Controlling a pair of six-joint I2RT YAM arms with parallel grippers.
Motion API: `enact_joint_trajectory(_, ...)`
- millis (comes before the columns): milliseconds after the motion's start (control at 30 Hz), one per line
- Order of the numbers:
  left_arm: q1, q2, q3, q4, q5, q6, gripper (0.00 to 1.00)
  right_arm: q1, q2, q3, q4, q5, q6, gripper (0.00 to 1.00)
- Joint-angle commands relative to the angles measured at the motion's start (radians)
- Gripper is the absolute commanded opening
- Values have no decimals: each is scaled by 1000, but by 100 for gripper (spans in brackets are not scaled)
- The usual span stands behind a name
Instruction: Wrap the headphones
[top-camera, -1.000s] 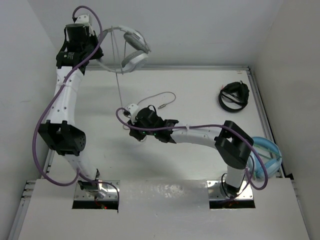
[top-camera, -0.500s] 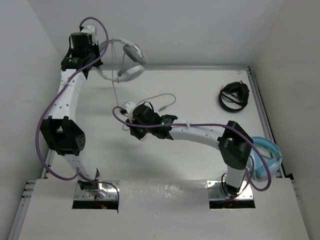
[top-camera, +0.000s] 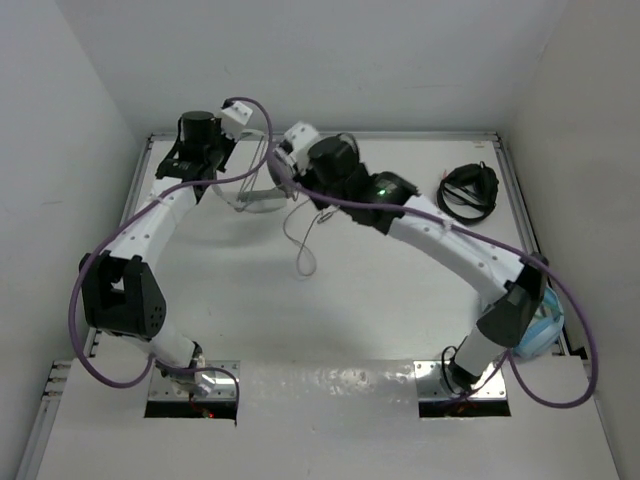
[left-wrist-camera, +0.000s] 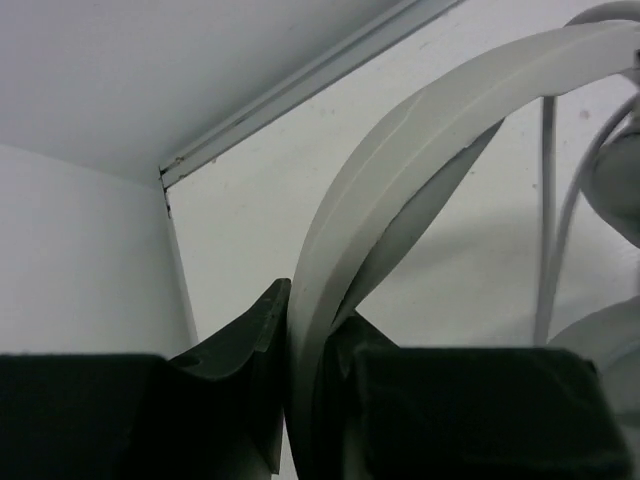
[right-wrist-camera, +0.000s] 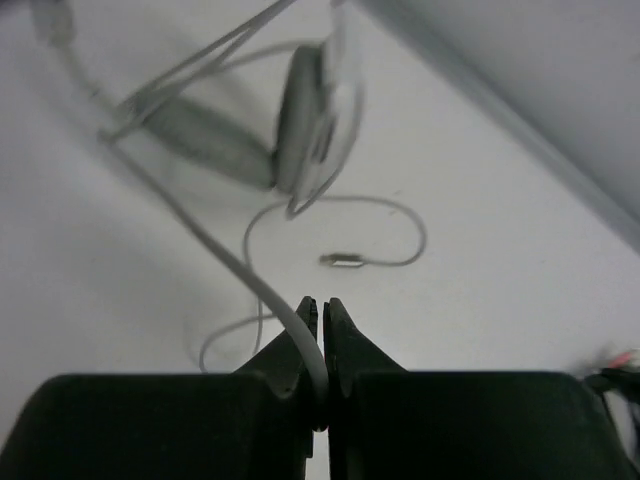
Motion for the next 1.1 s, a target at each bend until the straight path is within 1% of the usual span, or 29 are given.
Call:
enact_joint_trajectory(0, -8, -59, -32, 112, 58, 157, 0, -38, -114, 107, 62, 112, -84, 0)
enact_joint_trajectory(67, -32, -81, -32, 53, 159, 195, 0, -41, -95, 154, 36, 222, -125, 0)
enact_joint_trajectory(100, -42, -84, -30, 34, 176, 200, 0, -41, -87, 167, 28, 222, -139, 0)
enact_joint_trajectory(133, -54, -85, -24, 10, 196, 200, 0, -57, -82, 173, 21, 259, -163, 0)
enact_joint_trajectory(167, -55, -85, -18, -41, 220, 197, 0, -70, -78, 174, 24, 261, -165, 0)
enact_joint_trajectory(200, -57, -85, -4, -62, 254, 191, 0, -89, -81, 164, 28, 255, -164, 0)
enact_joint_trajectory(233, -61, -87, -1, -99, 263, 188, 0, -127, -82, 154, 47, 229, -152, 0)
enact_joint_trajectory(333, -86, -101, -4, -144, 290, 197, 0, -196, -79, 147, 105, 183, -133, 0)
enact_joint_trajectory(467, -138, -119, 5, -195, 336, 173, 0, -255, -29, 232, 139, 127, -125, 0)
enact_joint_trajectory(533, -157, -124, 39, -234, 385, 122, 0, -270, 8, 248, 142, 130, -133, 0)
enact_joint_trajectory(600, -158, -125, 72, -279, 437, 59, 0, -308, 22, 231, 151, 95, -101, 0)
enact_joint_trajectory(667, -158, -124, 120, -306, 469, 30, 0, -337, 22, 184, 169, 39, -61, 0)
enact_joint_trajectory(700, -158, -125, 135, -340, 480, 9, 0, -365, 22, 170, 186, 19, -8, 0)
enact_joint_trajectory(800, -158, -125, 195, -379, 503, -48, 0, -399, 22, 119, 199, -40, 51, 0)
enact_joint_trajectory(867, -158, -127, 241, -391, 507, -83, 0, -410, 10, 63, 212, -78, 74, 0)
enact_joint_trajectory(967, -157, -122, 308, -406, 544, -186, 0, -414, -22, -33, 286, -156, 92, 0)
enact_joint_trajectory(1000, -157, -119, 331, -425, 567, -240, 0, -414, -30, -51, 330, -202, 99, 1)
enact_joint_trajectory(1033, -157, -115, 356, -432, 593, -269, 0, -414, -39, -88, 350, -228, 102, 9)
enact_joint_trajectory(1067, -155, -101, 414, -442, 647, -341, 0, -414, -42, -109, 401, -258, 120, 21)
